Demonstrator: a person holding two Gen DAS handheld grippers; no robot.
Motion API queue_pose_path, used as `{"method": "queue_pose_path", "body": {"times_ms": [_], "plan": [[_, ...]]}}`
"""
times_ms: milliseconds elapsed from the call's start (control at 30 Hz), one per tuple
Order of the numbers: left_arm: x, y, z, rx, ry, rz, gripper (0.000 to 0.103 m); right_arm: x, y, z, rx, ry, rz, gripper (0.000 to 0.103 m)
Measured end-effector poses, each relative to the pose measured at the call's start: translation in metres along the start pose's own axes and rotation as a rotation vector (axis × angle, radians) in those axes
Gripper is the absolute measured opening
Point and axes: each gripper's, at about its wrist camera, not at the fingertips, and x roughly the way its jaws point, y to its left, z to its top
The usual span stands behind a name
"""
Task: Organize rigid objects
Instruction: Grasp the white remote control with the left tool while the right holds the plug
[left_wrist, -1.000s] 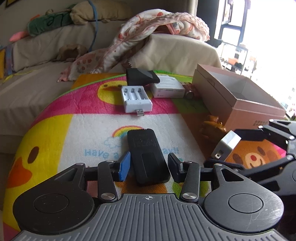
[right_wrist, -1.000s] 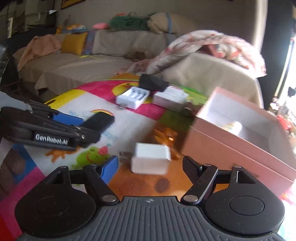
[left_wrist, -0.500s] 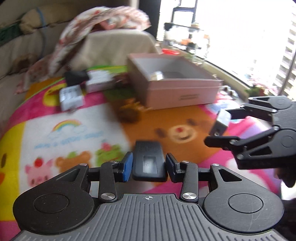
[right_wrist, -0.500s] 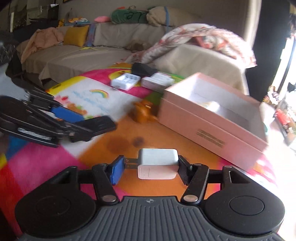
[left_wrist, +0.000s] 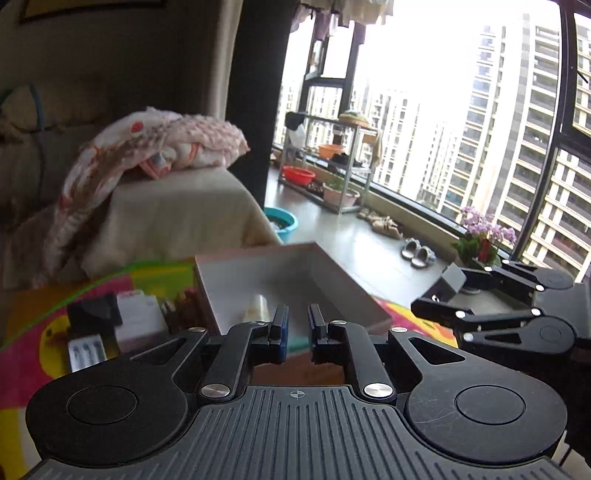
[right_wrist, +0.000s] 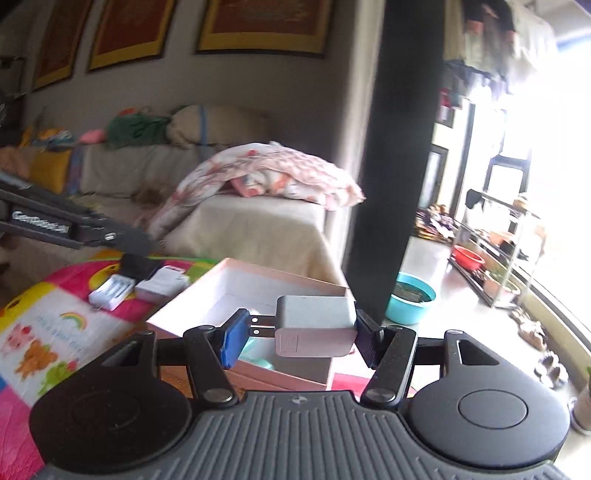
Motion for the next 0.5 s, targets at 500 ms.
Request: {"method": "queue_pose_path", "body": {"times_ms": [500], "plan": [[0.024,-0.075,-0.119,0.057,0.342,-0.006,0.017,0.013,-0.004,-0.092,0.155,0.21,-0.011,0.06]]}}
